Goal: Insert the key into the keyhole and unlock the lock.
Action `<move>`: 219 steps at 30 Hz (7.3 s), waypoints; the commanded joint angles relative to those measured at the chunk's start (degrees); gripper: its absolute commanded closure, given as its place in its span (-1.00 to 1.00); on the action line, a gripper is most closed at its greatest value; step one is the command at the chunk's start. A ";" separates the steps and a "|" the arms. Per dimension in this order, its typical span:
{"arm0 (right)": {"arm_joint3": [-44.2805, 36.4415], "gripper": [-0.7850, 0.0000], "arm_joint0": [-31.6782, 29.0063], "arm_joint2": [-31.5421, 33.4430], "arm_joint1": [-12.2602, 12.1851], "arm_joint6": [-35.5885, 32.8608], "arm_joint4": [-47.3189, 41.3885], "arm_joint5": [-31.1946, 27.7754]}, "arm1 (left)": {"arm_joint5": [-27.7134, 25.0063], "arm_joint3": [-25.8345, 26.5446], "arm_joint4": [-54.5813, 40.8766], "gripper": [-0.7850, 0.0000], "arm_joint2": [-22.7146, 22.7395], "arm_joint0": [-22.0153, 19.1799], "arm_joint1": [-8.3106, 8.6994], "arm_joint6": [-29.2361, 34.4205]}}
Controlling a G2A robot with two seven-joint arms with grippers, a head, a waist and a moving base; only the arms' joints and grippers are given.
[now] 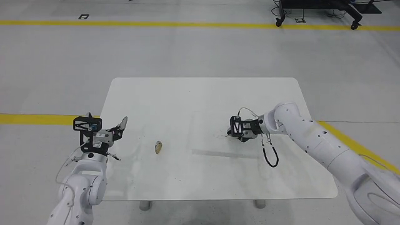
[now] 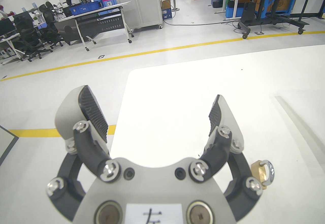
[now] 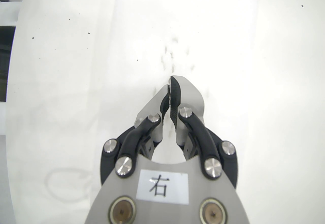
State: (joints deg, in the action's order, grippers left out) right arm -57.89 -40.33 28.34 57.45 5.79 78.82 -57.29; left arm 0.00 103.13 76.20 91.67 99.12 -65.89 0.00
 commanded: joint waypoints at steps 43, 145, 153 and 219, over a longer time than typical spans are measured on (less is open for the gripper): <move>0.00 1.00 0.00 0.00 0.00 0.00 0.00 0.00 | -15.02 -15.21 18.33 -1.00 -45.82 -34.96 -6.95 28.62; -11.11 1.00 -4.02 -8.66 -2.56 15.86 -53.54 -0.71 | -44.70 -33.57 -77.53 0.40 -26.94 -39.07 -6.65 48.90; -9.54 1.00 -3.13 -8.63 -2.88 10.40 -61.13 -0.71 | -47.81 -36.26 -81.16 0.47 -28.74 -40.92 -6.67 50.30; -6.93 -1.00 -7.16 2.65 0.48 -17.18 -79.80 -0.71 | -53.08 -42.66 -85.53 1.00 -36.96 -46.79 -4.52 48.05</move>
State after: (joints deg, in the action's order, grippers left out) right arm -64.88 -47.42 30.77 57.85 -11.10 -0.82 -58.01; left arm -52.99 60.52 -9.37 54.68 52.28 -70.44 48.26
